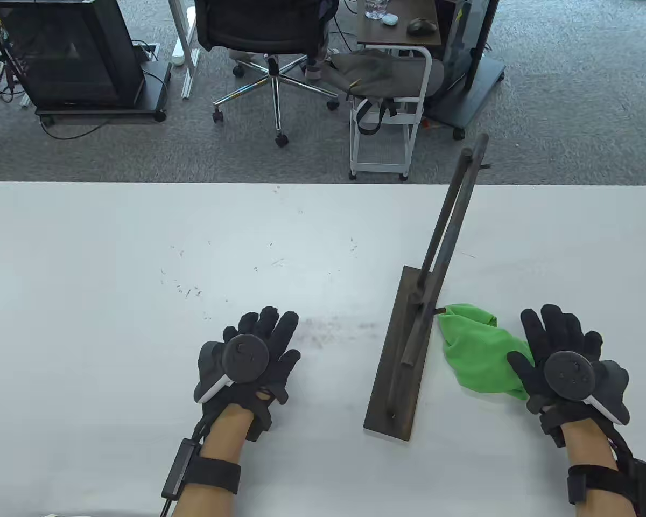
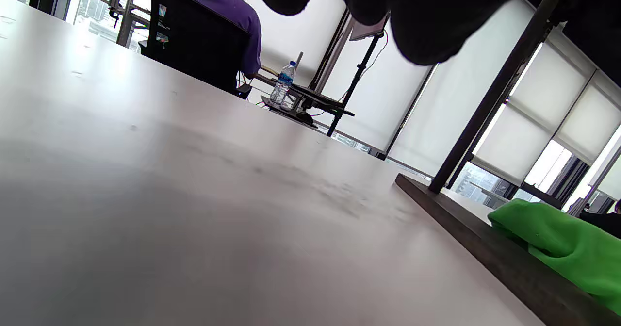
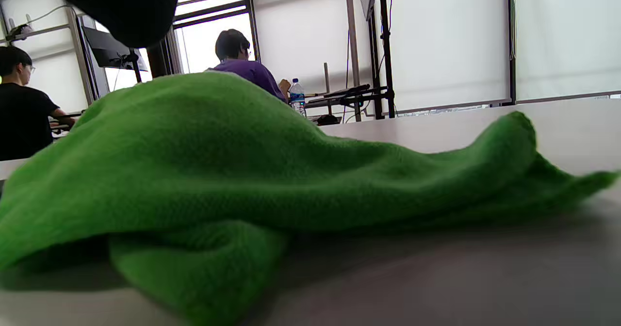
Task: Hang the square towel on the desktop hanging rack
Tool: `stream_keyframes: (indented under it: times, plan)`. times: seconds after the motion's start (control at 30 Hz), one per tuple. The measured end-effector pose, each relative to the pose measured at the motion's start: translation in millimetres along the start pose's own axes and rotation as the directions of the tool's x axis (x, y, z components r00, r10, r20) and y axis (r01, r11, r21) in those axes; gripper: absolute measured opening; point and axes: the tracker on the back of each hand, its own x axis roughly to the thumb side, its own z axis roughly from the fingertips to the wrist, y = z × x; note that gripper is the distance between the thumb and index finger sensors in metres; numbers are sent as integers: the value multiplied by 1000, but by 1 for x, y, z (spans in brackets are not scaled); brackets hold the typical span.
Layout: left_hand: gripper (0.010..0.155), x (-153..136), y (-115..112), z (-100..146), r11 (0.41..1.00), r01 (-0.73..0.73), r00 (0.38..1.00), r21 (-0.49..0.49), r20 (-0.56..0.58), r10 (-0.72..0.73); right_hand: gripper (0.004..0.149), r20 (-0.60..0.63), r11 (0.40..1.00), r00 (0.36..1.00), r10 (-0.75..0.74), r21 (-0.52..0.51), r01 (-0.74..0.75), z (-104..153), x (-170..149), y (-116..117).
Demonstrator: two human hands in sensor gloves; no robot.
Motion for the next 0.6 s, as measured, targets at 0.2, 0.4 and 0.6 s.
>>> stream_keyframes:
  times: [0.2, 0.4, 0.6]
  plan:
    - [68, -4, -6, -2, 999, -14, 1000, -34, -26, 13, 75, -39, 997, 999, -35, 62, 37, 0, 4, 10]
    - [68, -8, -12, -3, 995, -51, 998, -81, -50, 47, 75, -28, 996, 999, -35, 77, 37, -3, 10, 12]
    - [67, -9, -20, -5, 990, -60, 996, -129, -68, 52, 75, -48, 996, 998, -49, 70, 52, -3, 6, 9]
